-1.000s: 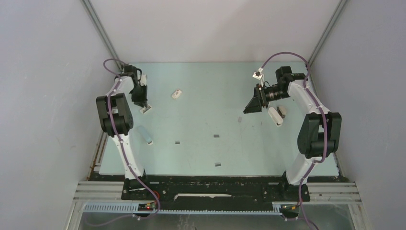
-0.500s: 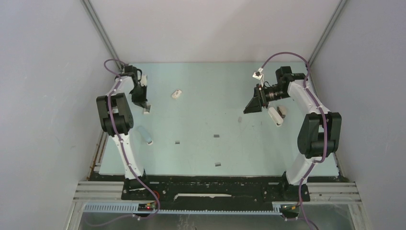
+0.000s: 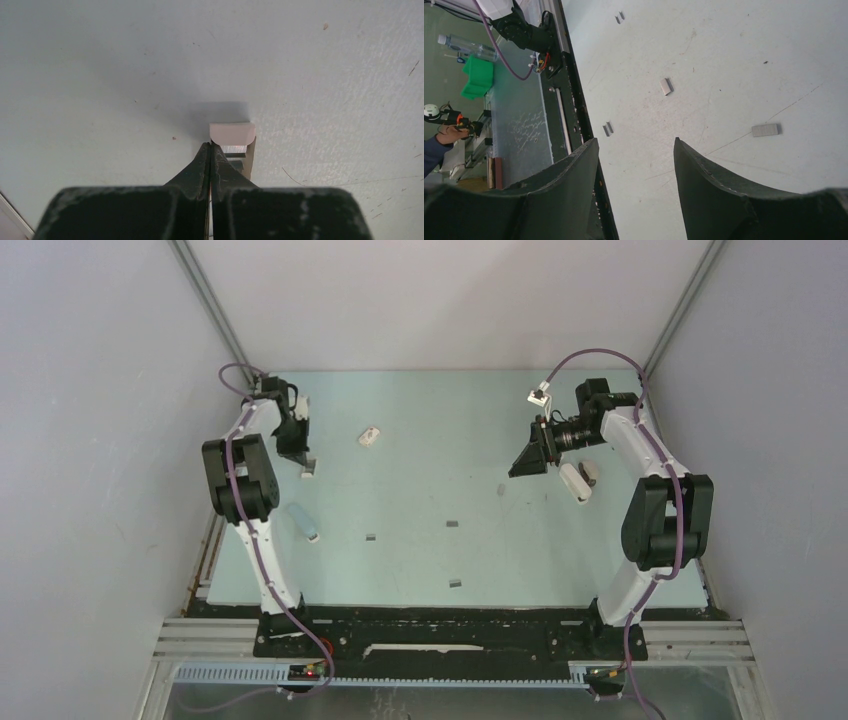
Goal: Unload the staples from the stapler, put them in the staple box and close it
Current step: Adjust the staple box at the center of the board, then move the staple box to the center of the board, then pick up the staple from the center of the board.
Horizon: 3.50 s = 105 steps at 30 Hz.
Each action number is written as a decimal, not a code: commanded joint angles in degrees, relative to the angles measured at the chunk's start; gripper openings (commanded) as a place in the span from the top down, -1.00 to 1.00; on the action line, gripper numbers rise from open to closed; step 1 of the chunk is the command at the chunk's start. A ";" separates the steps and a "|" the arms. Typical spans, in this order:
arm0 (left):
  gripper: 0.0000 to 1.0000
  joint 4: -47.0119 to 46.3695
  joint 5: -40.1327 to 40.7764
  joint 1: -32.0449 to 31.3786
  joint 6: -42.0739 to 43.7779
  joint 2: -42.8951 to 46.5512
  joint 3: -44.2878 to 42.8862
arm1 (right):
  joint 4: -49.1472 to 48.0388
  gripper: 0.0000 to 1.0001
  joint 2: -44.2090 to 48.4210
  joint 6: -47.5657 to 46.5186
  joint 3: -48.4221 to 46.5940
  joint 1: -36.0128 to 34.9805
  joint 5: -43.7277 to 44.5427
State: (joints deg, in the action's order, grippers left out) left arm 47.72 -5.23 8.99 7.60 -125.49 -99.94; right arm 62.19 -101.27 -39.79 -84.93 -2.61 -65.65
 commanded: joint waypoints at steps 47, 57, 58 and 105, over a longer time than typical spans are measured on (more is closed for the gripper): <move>0.70 -3.34 -9.32 -41.69 11.27 13.11 12.75 | 0.82 -0.32 5.05 -3.34 0.73 -1.23 -1.82; 0.57 -9.50 -0.52 -40.16 4.56 22.35 14.95 | 4.16 -0.34 7.68 -10.20 -0.37 -3.15 -2.25; 0.57 -10.93 0.81 -39.67 3.27 24.59 16.10 | 4.20 -0.35 8.39 -11.43 -0.48 -3.84 -1.76; -1.00 -44.83 15.90 -27.56 -46.30 79.83 72.35 | -18.99 -0.20 -8.23 4.84 0.89 -40.63 36.91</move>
State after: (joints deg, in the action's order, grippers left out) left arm 5.85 10.52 -19.25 -36.58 -44.86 -27.97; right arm 41.93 -106.65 -35.53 -80.25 -42.74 -30.35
